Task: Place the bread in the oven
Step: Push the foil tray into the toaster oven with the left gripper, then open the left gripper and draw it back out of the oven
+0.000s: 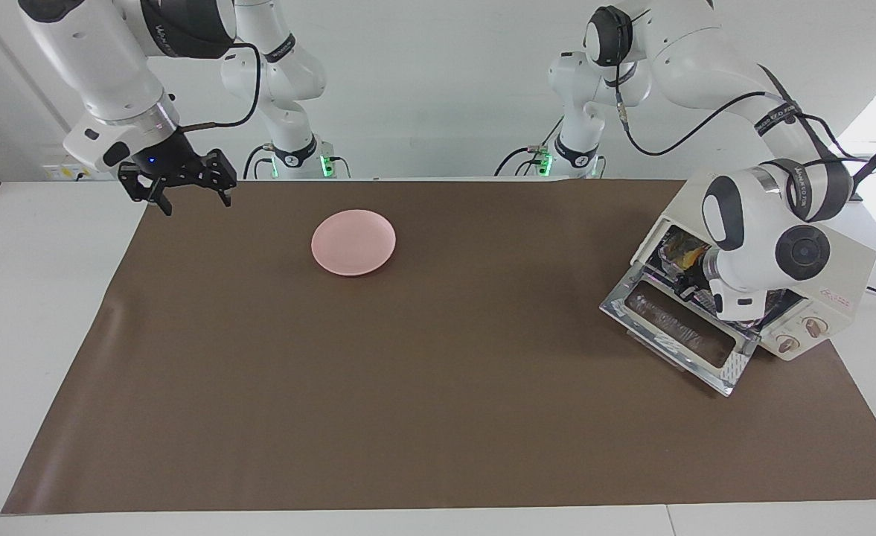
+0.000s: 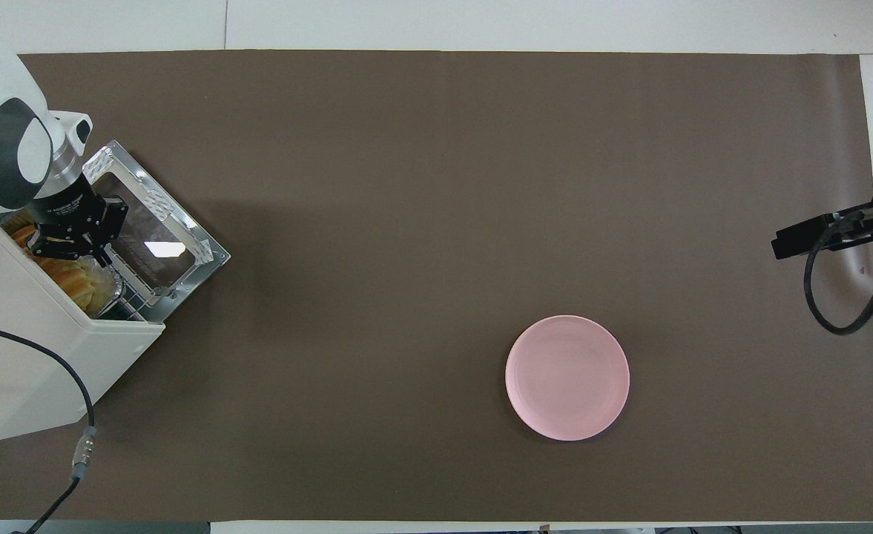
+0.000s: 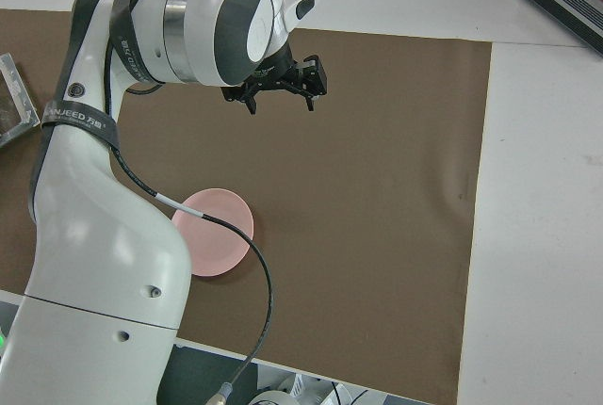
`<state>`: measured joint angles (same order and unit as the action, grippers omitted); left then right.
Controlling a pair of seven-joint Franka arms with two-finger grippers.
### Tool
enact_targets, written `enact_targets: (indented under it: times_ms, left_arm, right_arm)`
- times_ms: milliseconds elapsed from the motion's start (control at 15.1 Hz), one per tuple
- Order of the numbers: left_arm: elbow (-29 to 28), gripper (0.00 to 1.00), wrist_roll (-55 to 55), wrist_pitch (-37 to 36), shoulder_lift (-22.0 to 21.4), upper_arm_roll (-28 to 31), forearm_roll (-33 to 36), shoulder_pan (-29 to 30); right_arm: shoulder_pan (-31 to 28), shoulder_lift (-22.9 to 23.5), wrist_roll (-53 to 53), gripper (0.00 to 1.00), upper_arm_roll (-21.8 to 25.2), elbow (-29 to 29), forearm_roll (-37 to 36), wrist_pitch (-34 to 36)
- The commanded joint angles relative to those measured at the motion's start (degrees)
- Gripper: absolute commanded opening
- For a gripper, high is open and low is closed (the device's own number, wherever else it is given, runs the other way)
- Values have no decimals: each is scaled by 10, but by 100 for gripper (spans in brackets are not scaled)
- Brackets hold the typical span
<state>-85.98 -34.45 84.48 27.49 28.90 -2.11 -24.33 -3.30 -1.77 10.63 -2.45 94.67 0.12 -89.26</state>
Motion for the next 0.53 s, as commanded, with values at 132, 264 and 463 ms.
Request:
enact_targets:
  times_ms: [132,264,463]
  left_arm:
    - [-28,0,-1,19,-19,-2,11,2]
    - [-30,0,1,19,-20,-2,11,3]
    - [-31,1,2,20,-20,-2,11,3]
  right_arm:
    - [0,-11,-5,100,-4,15,-4,16]
    - [4,-15,-6,100,-5,12,-4,71]
    - [-4,-15,-8,100,-3,11,-4,75]
